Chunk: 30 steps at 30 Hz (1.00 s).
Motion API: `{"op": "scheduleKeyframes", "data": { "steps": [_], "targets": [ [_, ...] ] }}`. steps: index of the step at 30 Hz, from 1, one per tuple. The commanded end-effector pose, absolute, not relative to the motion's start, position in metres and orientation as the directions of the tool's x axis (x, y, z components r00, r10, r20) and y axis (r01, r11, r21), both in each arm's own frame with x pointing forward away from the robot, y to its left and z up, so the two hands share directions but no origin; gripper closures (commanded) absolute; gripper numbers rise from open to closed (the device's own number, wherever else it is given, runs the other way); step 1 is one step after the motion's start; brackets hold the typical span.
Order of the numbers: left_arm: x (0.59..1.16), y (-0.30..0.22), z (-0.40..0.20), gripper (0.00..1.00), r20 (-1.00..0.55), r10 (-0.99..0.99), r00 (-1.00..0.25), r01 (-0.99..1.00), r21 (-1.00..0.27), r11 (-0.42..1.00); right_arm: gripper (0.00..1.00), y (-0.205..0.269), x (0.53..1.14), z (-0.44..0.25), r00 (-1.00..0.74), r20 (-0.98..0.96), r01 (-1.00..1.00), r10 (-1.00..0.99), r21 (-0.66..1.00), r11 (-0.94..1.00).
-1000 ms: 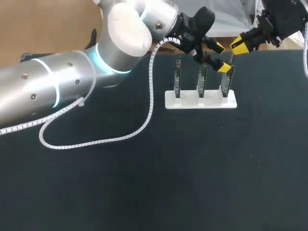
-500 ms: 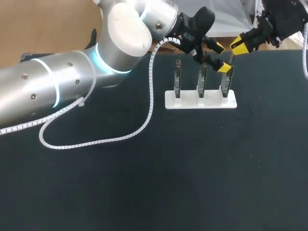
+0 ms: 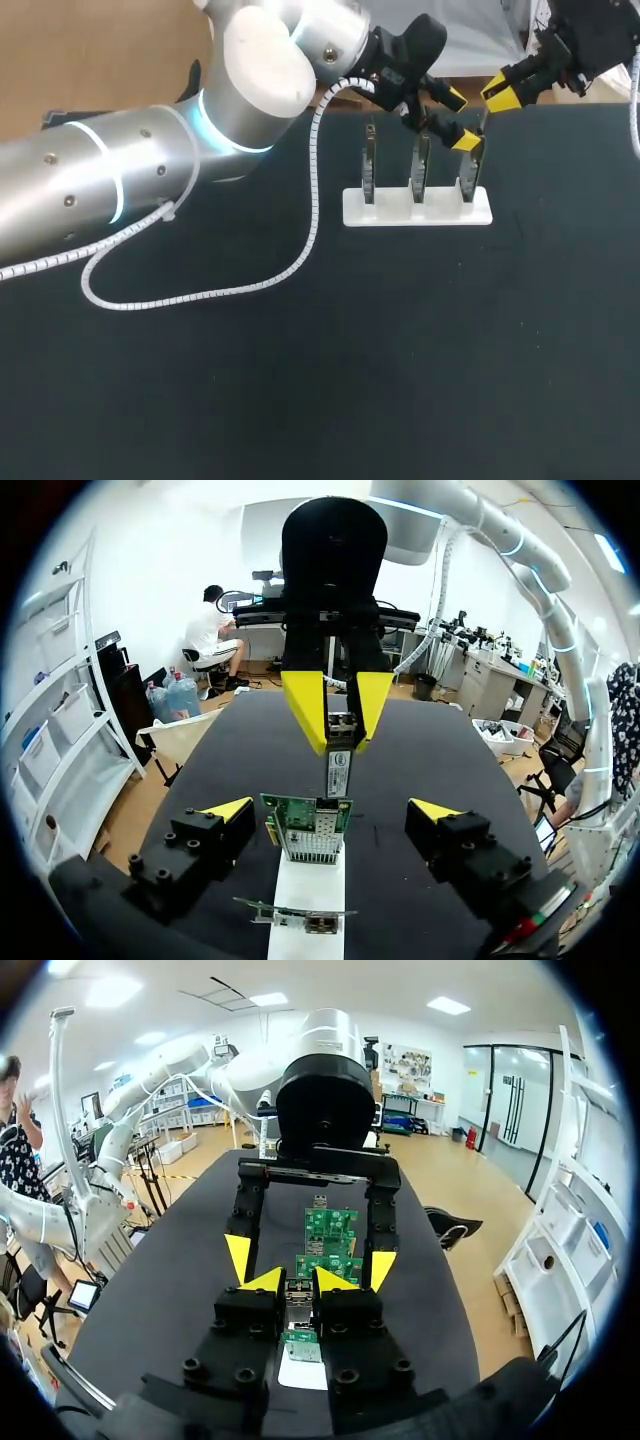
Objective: Pick up the optical module with the left hand, and insert it into the network port with the right hand.
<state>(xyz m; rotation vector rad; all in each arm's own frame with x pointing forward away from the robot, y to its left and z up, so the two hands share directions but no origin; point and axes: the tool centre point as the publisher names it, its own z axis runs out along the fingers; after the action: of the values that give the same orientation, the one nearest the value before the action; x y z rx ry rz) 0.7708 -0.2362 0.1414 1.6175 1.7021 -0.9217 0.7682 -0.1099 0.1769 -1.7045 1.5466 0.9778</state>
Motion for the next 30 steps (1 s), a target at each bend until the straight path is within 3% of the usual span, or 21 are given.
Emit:
{"op": "scheduleKeyframes", "data": {
  "steps": [1, 30],
  "targets": [
    [0.7683, -0.2354, 0.1418, 0.00, -0.816, 0.574, -0.070, 0.997, -0.073, 0.017, 1.00, -0.1125, 0.7717, 0.1788, 0.036, -0.848, -0.992, -0.529, 0.032, -0.119],
    [0.7683, -0.2354, 0.1418, 0.00, -0.816, 0.574, -0.070, 0.997, -0.073, 0.017, 1.00, -0.1140, 0.7657, 0.1763, 0.027, -0.858, -0.994, -0.512, 0.033, -0.107]
  ]
}}
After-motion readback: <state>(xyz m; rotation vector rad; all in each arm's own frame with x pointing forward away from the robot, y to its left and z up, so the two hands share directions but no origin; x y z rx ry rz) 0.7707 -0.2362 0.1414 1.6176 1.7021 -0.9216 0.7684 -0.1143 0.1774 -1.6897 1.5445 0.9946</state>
